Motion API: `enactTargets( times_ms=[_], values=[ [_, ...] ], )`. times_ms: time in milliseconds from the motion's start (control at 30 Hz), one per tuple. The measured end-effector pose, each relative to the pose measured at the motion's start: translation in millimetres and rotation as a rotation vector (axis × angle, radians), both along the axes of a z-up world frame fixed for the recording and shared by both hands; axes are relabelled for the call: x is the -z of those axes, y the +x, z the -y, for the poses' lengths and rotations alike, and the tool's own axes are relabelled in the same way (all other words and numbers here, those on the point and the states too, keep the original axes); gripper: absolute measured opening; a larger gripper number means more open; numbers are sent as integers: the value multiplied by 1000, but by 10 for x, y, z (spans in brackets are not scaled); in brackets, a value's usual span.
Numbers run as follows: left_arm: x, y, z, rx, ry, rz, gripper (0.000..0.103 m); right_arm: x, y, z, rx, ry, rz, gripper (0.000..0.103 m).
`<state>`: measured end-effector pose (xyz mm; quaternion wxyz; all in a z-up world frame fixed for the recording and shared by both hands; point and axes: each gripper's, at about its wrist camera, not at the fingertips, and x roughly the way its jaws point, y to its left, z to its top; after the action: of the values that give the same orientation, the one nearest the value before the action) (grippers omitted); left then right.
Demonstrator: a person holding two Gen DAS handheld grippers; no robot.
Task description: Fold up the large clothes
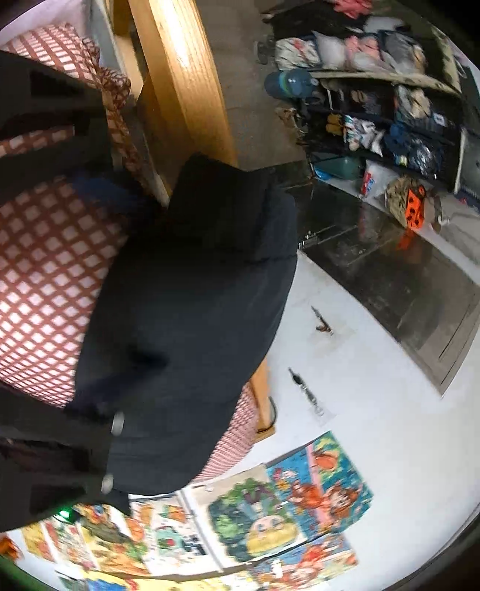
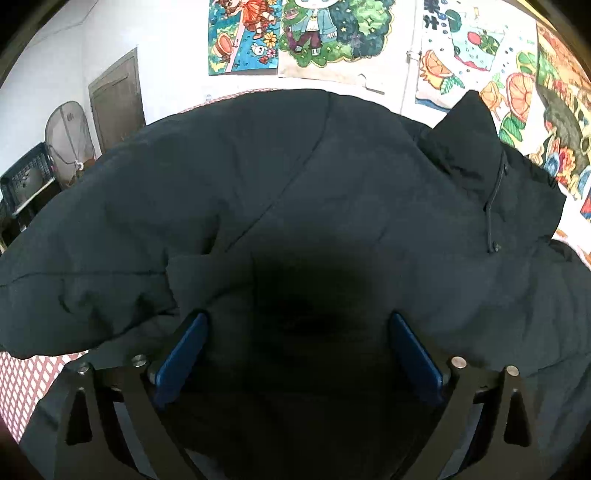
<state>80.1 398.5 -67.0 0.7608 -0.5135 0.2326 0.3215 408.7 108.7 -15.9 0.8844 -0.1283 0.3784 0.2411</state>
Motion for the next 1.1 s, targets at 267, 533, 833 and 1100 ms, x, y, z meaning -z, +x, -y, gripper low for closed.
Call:
enactTargets(
  times_ms=[267, 533, 833, 1100],
  values=[
    [-563, 96, 85, 49, 180, 43, 12, -10, 58, 182, 3, 87, -47, 100],
    [-1760, 395, 696, 206, 614, 43, 10, -513, -50, 847, 64, 155, -55, 100],
    [-2637, 979, 1689, 495, 789, 147, 10, -908, -27, 2126, 223, 179, 15, 100],
    [-2469, 1558, 2826, 808, 867, 123, 10, -696, 65, 3052, 370, 202, -27, 100]
  ],
)
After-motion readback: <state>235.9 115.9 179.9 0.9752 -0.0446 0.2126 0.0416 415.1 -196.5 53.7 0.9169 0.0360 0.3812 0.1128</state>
